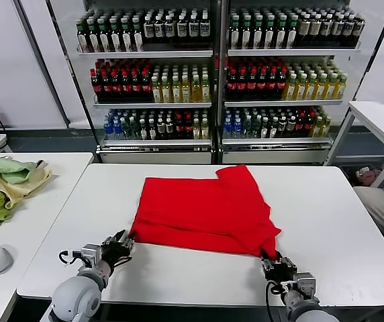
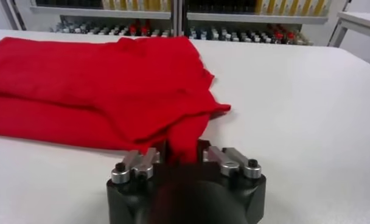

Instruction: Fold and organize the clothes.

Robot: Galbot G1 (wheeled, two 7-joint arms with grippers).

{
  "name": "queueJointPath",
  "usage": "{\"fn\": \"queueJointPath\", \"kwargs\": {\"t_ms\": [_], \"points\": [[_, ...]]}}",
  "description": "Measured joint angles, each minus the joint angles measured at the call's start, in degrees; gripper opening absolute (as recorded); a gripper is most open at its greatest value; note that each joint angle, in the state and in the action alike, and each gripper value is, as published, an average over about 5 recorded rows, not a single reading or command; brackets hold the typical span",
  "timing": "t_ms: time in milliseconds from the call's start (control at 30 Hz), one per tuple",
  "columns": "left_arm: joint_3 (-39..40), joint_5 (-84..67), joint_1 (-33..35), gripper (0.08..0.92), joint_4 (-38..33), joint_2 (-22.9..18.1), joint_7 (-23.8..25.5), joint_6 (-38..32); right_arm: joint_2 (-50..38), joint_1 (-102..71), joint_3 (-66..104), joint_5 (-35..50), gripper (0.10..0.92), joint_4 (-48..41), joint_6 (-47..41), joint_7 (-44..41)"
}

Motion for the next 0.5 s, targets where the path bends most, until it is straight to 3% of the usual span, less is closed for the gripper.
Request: {"fn": "queueJointPath", "kwargs": {"t_ms": [233,500], "points": [[0.5,0.8,1.4,0.101,-0.4,0.2,1.3,-0.6,-0.6,-1.6,0.4,0.1,0.147,1.5,0.0,-0.2],[-2.7,1.8,9.4,0.088,-6.3,3.5,1.3,-0.8,-2.7,-6.9,2.3,-0.1,0.147,7.1,0.0,-0.2]]}}
